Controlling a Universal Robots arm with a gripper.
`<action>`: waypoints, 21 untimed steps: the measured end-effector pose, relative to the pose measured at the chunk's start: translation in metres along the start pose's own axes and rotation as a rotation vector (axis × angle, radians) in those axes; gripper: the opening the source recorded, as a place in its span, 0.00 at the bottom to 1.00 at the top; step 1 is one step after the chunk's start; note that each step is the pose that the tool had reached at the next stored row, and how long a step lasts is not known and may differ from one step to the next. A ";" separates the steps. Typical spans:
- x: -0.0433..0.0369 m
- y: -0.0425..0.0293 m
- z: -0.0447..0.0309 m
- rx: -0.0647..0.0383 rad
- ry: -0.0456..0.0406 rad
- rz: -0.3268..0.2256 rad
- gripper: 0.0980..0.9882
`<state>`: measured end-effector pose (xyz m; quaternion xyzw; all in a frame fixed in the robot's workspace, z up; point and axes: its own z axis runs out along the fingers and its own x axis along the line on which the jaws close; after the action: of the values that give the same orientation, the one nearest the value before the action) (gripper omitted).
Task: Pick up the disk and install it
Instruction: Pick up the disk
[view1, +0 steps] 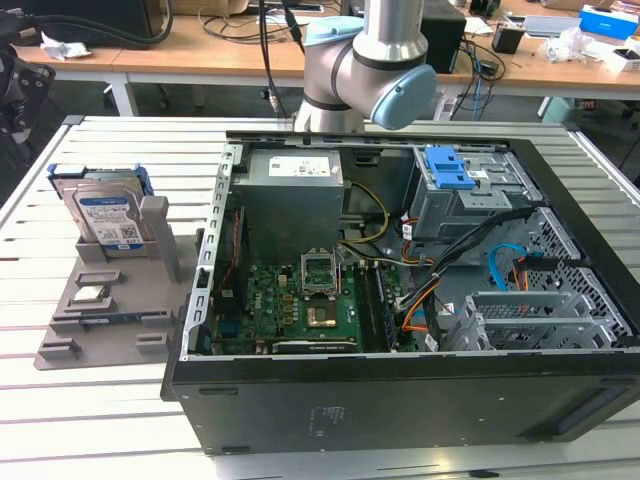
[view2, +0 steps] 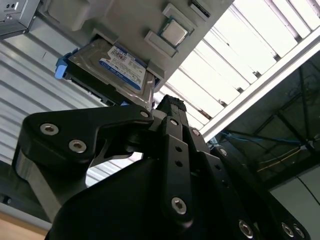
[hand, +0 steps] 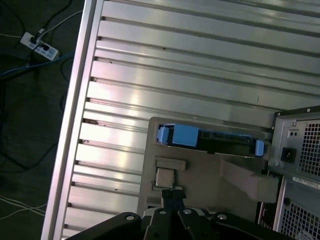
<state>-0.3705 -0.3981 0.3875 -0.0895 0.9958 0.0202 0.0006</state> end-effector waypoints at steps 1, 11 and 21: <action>0.0000 0.0000 0.0000 0.000 0.0004 -0.011 0.01; -0.0001 0.0000 0.0000 -0.001 0.0055 -0.137 0.01; -0.0001 0.0000 0.0000 -0.001 0.0098 -0.244 0.01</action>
<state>-0.3704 -0.3981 0.3875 -0.2101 0.9775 0.0201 -0.0018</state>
